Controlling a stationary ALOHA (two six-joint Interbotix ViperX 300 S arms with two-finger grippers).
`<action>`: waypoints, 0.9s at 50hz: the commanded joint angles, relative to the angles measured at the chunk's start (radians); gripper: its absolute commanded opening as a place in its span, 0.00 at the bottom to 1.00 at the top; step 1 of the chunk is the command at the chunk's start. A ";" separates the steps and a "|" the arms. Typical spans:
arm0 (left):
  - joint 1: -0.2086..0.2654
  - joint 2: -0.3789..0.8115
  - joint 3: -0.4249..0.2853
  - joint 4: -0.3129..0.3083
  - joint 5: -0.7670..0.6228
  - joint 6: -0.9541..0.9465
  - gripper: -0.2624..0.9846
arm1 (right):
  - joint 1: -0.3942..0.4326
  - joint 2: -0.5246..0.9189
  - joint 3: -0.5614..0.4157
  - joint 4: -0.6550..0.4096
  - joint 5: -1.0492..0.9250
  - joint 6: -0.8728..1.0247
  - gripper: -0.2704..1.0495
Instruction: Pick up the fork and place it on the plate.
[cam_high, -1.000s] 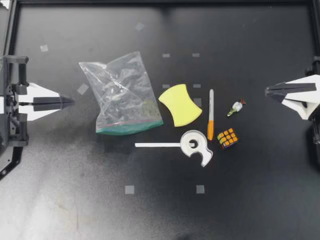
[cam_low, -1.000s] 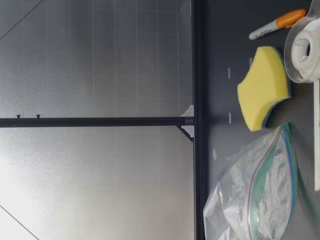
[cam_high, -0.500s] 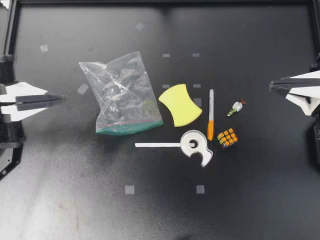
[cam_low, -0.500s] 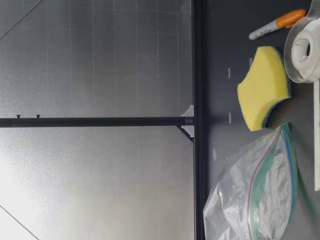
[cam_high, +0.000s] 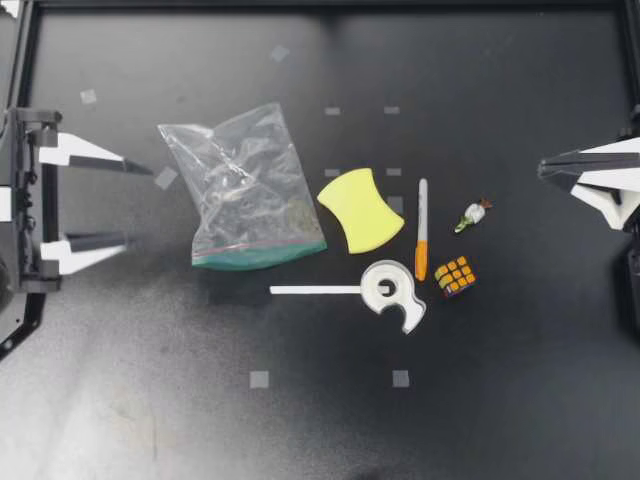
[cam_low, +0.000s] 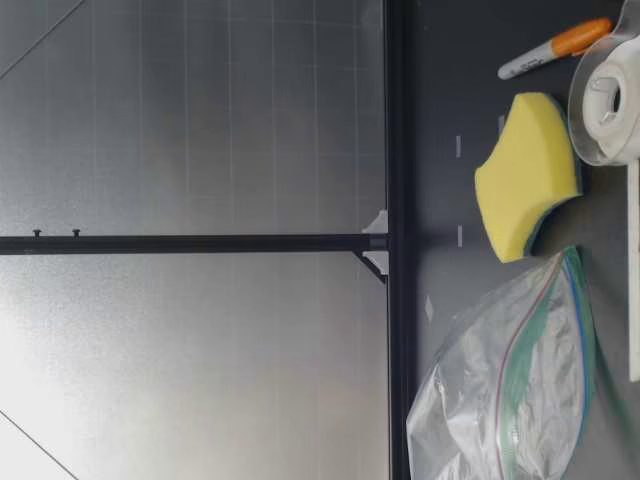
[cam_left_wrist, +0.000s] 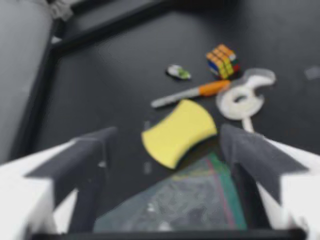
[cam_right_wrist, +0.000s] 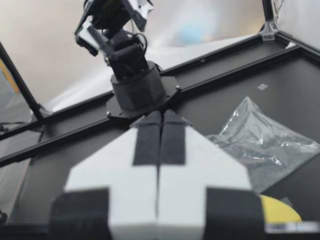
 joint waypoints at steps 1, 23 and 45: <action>0.005 0.014 0.015 -0.009 -0.071 -0.028 0.80 | -0.006 0.018 -0.025 0.002 -0.005 0.002 0.07; -0.083 0.103 0.012 -0.017 -0.121 -0.147 0.75 | -0.006 0.034 -0.029 0.023 0.029 0.003 0.07; -0.130 0.336 -0.092 -0.006 -0.172 -0.130 0.74 | -0.040 0.028 -0.029 0.025 0.132 0.002 0.07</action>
